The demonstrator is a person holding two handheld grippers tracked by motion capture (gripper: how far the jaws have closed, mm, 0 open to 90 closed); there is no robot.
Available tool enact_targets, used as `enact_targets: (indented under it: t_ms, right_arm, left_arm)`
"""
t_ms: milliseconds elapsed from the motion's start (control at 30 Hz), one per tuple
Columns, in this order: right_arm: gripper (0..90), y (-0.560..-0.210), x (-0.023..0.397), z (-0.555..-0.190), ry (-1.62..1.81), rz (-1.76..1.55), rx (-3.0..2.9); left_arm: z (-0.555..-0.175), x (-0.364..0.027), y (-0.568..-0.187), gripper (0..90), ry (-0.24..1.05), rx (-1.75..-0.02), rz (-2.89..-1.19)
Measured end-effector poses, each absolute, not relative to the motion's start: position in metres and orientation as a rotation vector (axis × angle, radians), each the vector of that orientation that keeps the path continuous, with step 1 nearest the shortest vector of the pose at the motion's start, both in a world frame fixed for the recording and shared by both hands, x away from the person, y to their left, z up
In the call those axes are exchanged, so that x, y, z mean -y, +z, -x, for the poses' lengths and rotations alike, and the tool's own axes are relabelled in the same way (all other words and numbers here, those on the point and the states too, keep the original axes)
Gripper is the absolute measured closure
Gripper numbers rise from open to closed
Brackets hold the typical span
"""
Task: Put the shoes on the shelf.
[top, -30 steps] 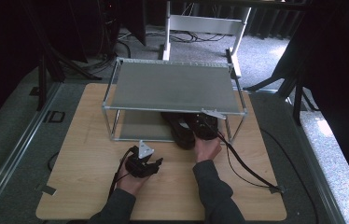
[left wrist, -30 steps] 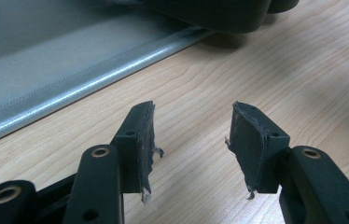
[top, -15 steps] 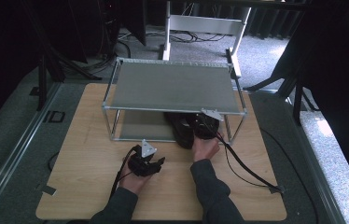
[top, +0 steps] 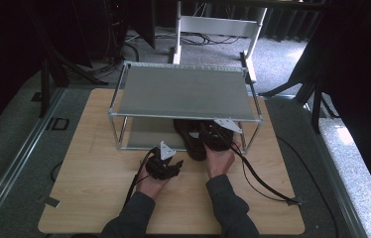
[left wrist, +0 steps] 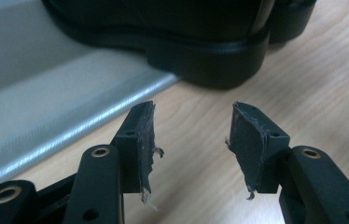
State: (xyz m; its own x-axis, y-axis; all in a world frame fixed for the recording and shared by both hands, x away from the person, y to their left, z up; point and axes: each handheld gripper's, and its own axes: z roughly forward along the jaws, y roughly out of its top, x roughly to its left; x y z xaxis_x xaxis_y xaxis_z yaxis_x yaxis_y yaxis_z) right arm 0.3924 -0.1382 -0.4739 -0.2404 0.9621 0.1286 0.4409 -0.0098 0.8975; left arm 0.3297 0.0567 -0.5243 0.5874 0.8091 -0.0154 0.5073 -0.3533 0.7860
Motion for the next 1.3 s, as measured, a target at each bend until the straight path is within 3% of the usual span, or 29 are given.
enact_targets:
  t_ms: [133, 233, 400, 667, 933, 1300]
  right_arm:
    - [41.8, -0.466, 0.143, -0.383, 1.215, -1.378, -1.745]
    - [40.6, -0.465, 0.166, -0.368, 1.213, -1.351, -1.763]
    - [40.0, -0.477, 0.195, -0.357, 1.185, -1.366, -1.789]
    - [39.6, -0.507, 0.215, -0.355, 1.130, -1.391, -1.920]
    - [39.1, -0.519, 0.218, -0.364, 1.132, -1.411, -1.964]
    - [39.8, -0.520, 0.214, -0.367, 1.142, -1.413, -1.943]
  left_arm:
    - [-0.336, -0.050, -0.519, 46.4, 0.490, -1.050, -1.996]
    - [-0.342, -0.042, -0.517, 38.1, 0.488, -1.064, -1.984]
    - [-0.355, -0.028, -0.519, 27.4, 0.451, -1.078, -1.985]
    - [-0.371, -0.009, -0.523, 18.6, 0.428, -1.069, -2.000]
    - [-0.388, -0.001, -0.529, 15.7, 0.397, -1.037, -2.056]
    - [-0.407, -0.008, -0.521, 17.1, 0.403, -0.858, -2.147]
